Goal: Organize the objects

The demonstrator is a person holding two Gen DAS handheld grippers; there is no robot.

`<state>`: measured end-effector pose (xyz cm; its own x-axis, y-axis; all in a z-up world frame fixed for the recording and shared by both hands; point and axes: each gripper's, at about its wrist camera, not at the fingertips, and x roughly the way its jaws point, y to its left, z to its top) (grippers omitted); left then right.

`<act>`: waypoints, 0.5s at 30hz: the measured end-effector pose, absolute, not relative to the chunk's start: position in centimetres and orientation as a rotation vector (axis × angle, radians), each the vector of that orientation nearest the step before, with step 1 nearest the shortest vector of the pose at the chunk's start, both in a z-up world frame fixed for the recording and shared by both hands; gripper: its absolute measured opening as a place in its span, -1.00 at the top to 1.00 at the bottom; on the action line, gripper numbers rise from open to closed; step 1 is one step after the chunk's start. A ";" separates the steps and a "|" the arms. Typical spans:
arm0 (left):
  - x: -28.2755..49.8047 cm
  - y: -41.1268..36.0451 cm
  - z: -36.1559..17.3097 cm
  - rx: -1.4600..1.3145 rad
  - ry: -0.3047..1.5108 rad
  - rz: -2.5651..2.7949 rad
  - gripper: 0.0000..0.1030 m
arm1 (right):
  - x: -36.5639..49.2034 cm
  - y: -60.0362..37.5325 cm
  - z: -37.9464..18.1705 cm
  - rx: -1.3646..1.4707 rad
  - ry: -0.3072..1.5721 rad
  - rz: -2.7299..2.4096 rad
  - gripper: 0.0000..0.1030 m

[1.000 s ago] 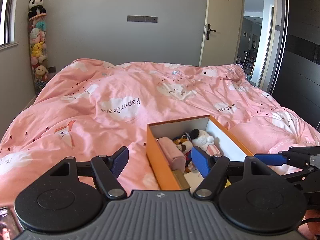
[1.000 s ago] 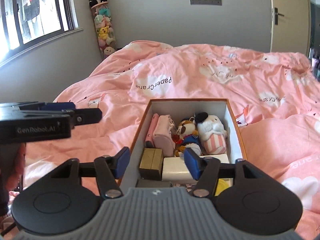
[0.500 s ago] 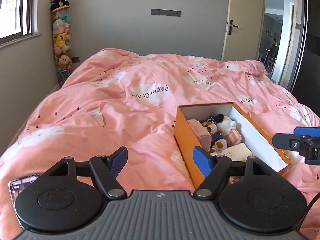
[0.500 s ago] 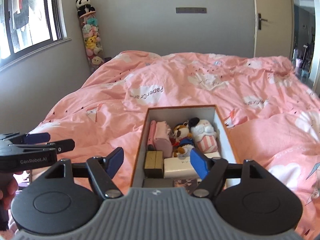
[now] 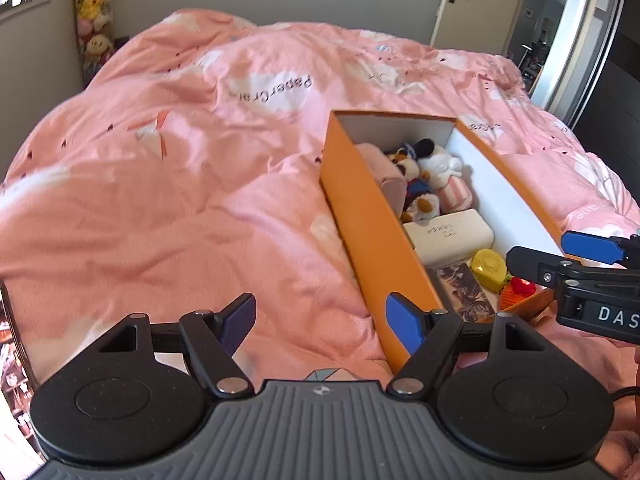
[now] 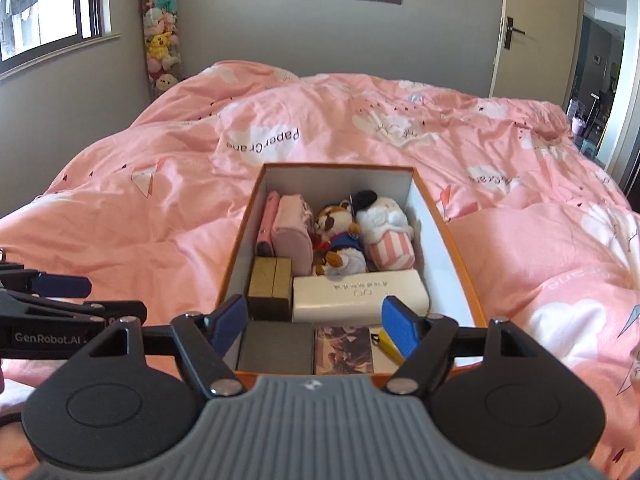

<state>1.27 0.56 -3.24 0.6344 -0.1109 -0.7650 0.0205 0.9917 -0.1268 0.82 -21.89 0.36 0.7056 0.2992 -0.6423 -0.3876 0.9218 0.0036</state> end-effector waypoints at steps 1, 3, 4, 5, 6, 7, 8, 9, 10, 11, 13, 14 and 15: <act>1.4 0.7 -3.5 -0.120 0.889 -0.071 -0.68 | 1.0 -21.9 0.1 -0.134 0.692 0.380 -0.47; 1.5 0.9 -3.8 -0.127 0.900 -0.060 -0.68 | 1.2 -21.9 -0.3 -0.135 0.702 0.372 -0.47; 1.5 0.9 -3.8 -0.123 0.902 -0.057 -0.67 | 1.5 -21.8 -0.5 -0.133 0.712 0.371 -0.47; 1.5 0.8 -3.8 -0.116 0.902 -0.055 -0.67 | 1.6 -21.9 -0.8 -0.129 0.723 0.369 -0.47; 1.4 0.7 -3.7 -0.109 0.899 -0.055 -0.67 | 1.8 -21.9 -0.9 -0.125 0.731 0.369 -0.47; 1.4 0.6 -3.7 -0.103 0.894 -0.056 -0.67 | 1.9 -21.9 -1.0 -0.121 0.737 0.370 -0.47; 1.4 0.5 -3.6 -0.093 0.889 -0.058 -0.67 | 2.0 -21.9 -1.1 -0.120 0.741 0.370 -0.47; 1.3 0.3 -3.5 -0.082 0.884 -0.057 -0.67 | 2.1 -21.9 -1.2 -0.119 0.744 0.370 -0.47; 1.3 0.1 -3.4 -0.070 0.881 -0.054 -0.67 | 2.1 -21.9 -1.2 -0.119 0.746 0.373 -0.48; 1.3 0.0 -3.4 -0.061 0.881 -0.050 -0.67 | 2.1 -21.9 -1.3 -0.120 0.748 0.376 -0.48; 1.4 -0.1 -3.4 -0.047 0.885 -0.040 -0.67 | 2.1 -21.8 -1.4 -0.123 0.752 0.381 -0.48; 1.4 -0.2 -3.4 -0.045 0.886 -0.034 -0.67 | 2.1 -21.8 -1.4 -0.123 0.754 0.383 -0.48; 1.3 -0.2 -3.3 -0.044 0.886 -0.030 -0.67 | 2.1 -21.8 -1.4 -0.122 0.754 0.384 -0.48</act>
<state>1.34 -0.16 -3.33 0.6319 -0.0448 -0.7738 0.0080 0.9987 -0.0512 2.11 -21.77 -1.42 0.6632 0.2958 -0.6875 -0.3826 0.9235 0.0282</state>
